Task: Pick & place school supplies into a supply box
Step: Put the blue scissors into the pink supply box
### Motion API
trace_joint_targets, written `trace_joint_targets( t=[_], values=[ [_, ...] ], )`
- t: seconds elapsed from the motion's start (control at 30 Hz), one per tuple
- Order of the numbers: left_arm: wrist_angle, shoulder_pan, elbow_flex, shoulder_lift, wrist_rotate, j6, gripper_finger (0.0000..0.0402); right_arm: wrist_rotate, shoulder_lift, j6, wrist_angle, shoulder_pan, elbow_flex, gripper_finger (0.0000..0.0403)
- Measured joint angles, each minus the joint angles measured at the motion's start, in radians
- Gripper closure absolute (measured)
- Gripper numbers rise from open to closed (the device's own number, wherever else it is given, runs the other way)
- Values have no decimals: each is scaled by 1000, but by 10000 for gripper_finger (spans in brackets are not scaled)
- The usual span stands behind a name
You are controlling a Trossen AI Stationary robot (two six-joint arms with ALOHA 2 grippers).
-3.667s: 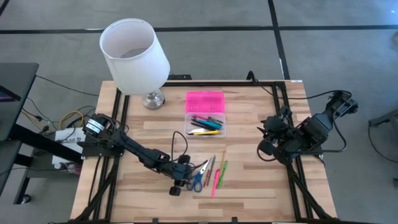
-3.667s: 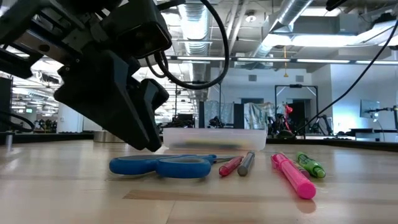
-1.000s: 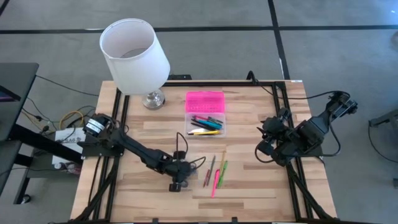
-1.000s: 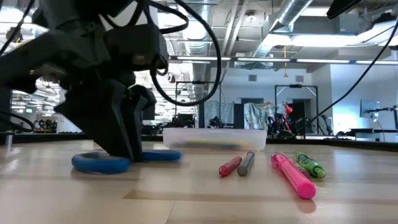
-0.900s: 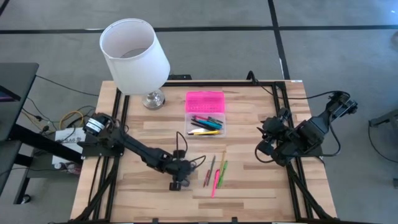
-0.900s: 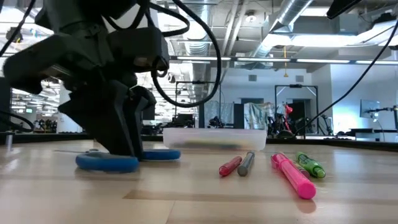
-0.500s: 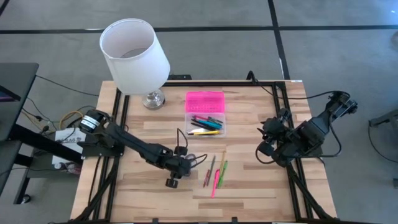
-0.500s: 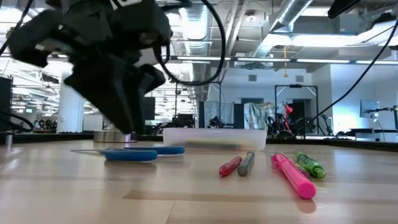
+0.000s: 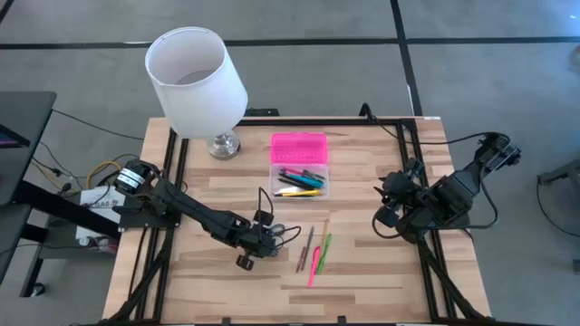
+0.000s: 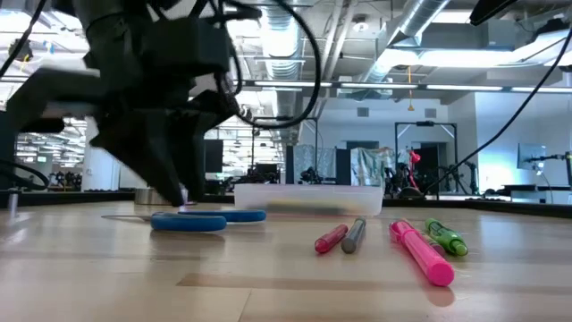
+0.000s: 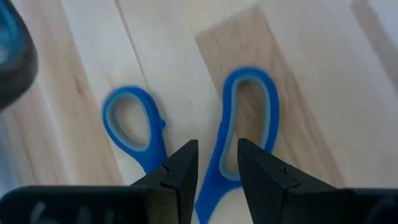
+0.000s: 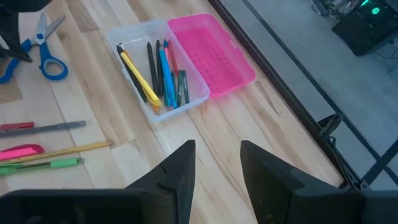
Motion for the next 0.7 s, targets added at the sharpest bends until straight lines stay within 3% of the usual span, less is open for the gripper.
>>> trace_joint_targets(
  t=[0.43, 0.7],
  values=[
    [37, -2, -18, 16, -29, 65, 291, 4, 0, 0, 8, 0, 0, 282],
    [150, 8, -17, 50, -47, 104, 254, 6, 0, 0, 4, -1, 0, 282]
  ],
)
